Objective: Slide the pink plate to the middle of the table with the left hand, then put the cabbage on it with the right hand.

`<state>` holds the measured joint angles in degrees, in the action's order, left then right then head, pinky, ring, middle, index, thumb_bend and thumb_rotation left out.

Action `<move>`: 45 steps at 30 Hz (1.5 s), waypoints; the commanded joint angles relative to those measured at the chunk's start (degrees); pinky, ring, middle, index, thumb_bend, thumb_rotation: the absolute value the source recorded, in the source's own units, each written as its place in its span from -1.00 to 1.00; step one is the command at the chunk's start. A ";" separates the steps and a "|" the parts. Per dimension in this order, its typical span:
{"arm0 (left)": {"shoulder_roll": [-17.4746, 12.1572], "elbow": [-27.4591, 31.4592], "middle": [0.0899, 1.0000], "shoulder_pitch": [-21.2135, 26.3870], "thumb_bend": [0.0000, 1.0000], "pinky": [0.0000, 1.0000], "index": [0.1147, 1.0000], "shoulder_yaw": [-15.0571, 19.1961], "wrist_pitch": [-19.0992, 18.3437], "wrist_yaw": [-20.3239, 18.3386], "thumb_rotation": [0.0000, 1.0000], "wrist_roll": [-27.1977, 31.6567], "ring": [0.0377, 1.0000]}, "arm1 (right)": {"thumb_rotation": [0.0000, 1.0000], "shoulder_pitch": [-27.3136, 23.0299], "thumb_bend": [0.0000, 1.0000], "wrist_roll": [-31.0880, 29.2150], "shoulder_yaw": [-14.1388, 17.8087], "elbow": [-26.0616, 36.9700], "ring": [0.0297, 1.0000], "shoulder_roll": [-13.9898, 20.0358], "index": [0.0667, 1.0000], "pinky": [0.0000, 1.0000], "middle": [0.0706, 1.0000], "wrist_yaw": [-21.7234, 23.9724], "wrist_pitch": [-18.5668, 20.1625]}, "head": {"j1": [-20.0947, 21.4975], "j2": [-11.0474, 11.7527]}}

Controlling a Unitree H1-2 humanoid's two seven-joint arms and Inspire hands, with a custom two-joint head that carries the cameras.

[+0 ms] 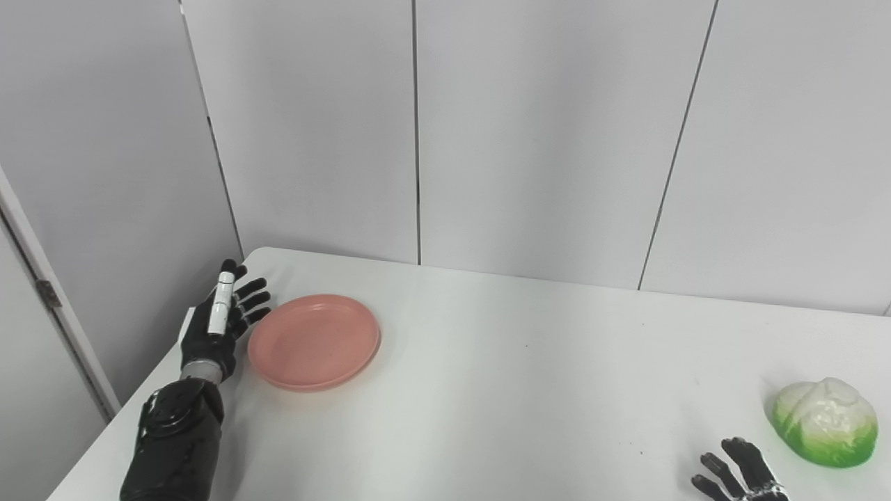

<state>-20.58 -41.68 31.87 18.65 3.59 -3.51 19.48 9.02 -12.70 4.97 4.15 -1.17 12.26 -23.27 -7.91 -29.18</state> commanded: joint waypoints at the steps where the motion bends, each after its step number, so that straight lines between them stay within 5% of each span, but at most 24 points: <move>1: -0.03 2.92 0.49 1.06 0.78 0.44 0.68 -0.55 0.24 -1.50 0.69 0.14 0.51 | 0.40 5.56 0.31 -0.33 -0.11 1.65 0.65 1.76 0.70 0.58 0.78 0.48 -2.69 | 0.09 -0.07; 8: 1.15 6.81 0.50 -0.72 0.76 0.48 0.66 -2.41 -0.61 -4.10 0.72 -0.10 0.53 | 0.37 5.26 0.24 -0.41 0.23 0.76 0.64 1.33 0.69 0.56 0.76 0.53 -3.04 | 0.15 0.79; 21: 4.28 4.88 0.50 -1.27 0.72 0.40 0.69 -4.26 -0.72 -4.12 0.75 -1.38 0.52 | 0.38 5.76 0.24 1.05 -0.08 1.59 0.62 0.64 0.69 0.53 0.75 0.25 -3.40 | 1.30 -0.15; 29: 10.94 6.98 0.54 -1.95 0.72 0.43 0.67 -3.82 -1.33 -2.22 0.72 0.59 0.57 | 0.31 5.62 0.26 1.09 -1.03 2.17 0.60 -0.13 0.65 0.52 0.72 -0.54 -2.65 | 2.88 -0.56; 36: 15.88 10.50 0.61 -3.44 0.64 0.75 0.69 -5.58 -1.74 3.89 0.80 -3.95 0.65 | 0.31 5.61 0.31 2.81 -2.05 2.78 0.59 -0.76 0.65 0.50 0.72 -1.44 -2.91 | 6.36 -1.53; 45: 20.45 19.64 0.67 -7.61 0.74 0.96 0.65 -9.38 -2.95 6.21 0.84 -8.54 0.72 | 0.31 6.15 0.32 4.26 -3.78 4.11 0.58 -0.78 0.62 0.47 0.71 -2.30 -2.72 | 9.95 -2.58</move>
<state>-0.88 -24.01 24.48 10.32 2.69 2.07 12.00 9.16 -8.42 1.88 5.88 -1.81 10.05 -23.29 1.40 -31.46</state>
